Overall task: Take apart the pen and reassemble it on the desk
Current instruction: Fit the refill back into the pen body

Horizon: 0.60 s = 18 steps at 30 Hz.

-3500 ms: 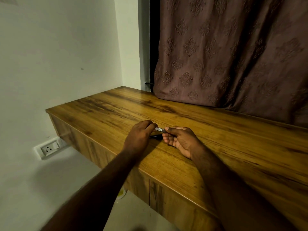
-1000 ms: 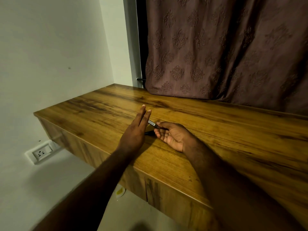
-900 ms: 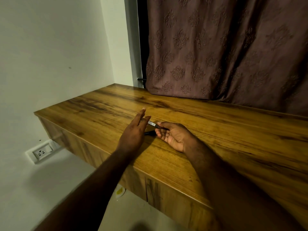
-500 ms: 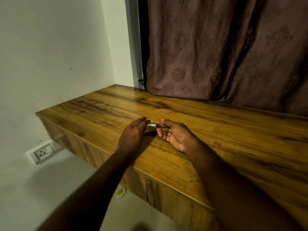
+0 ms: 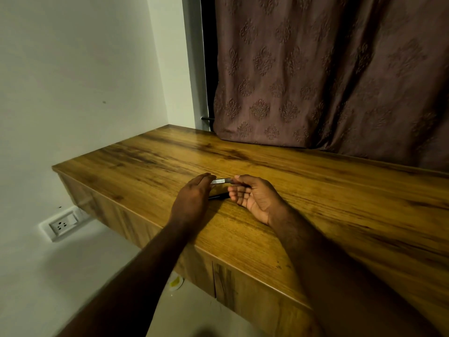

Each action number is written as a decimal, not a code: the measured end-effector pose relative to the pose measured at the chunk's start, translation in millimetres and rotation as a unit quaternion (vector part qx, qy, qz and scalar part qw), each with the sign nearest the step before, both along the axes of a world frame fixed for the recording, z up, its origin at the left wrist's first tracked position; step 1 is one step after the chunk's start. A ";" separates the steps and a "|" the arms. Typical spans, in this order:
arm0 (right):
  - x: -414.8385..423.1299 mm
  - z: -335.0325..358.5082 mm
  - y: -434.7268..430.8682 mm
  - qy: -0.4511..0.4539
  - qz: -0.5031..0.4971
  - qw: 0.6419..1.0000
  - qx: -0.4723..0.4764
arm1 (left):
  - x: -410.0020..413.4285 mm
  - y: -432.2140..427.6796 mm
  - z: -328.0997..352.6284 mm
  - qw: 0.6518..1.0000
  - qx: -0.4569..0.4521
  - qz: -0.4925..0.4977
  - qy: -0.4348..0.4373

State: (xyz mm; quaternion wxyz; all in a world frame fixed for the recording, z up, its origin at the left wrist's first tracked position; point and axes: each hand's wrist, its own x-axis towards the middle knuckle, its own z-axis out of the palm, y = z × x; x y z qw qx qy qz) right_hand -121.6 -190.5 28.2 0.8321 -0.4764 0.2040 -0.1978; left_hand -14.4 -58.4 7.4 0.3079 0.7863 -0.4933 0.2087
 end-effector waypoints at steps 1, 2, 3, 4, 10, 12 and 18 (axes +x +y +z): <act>0.1 0.3 0.3 -0.004 -0.002 1.000 0.002 | 0.0 0.0 -0.1 1.000 -0.002 -0.001 -0.001; 0.2 0.5 0.4 -0.006 -0.005 1.000 0.005 | 0.0 0.2 0.0 1.000 -0.004 -0.001 -0.002; 0.3 0.5 0.5 -0.007 -0.007 1.000 0.006 | -0.1 0.1 0.1 1.000 -0.005 0.000 -0.001; 0.5 0.6 0.4 -0.008 -0.009 1.000 0.006 | 0.0 0.0 0.2 1.000 -0.006 0.000 0.000; 1.5 -1.1 -0.3 -0.011 -0.025 0.999 -0.018 | 0.9 -0.2 0.5 1.000 -0.017 -0.003 0.004; 1.7 -1.3 0.0 -0.016 -0.032 0.999 -0.032 | 0.7 0.1 0.2 1.000 -0.017 -0.004 0.004; -1.1 -0.1 -0.8 -0.015 -0.046 0.996 -0.077 | 0.3 -0.3 -0.1 1.000 -0.030 -0.006 -0.003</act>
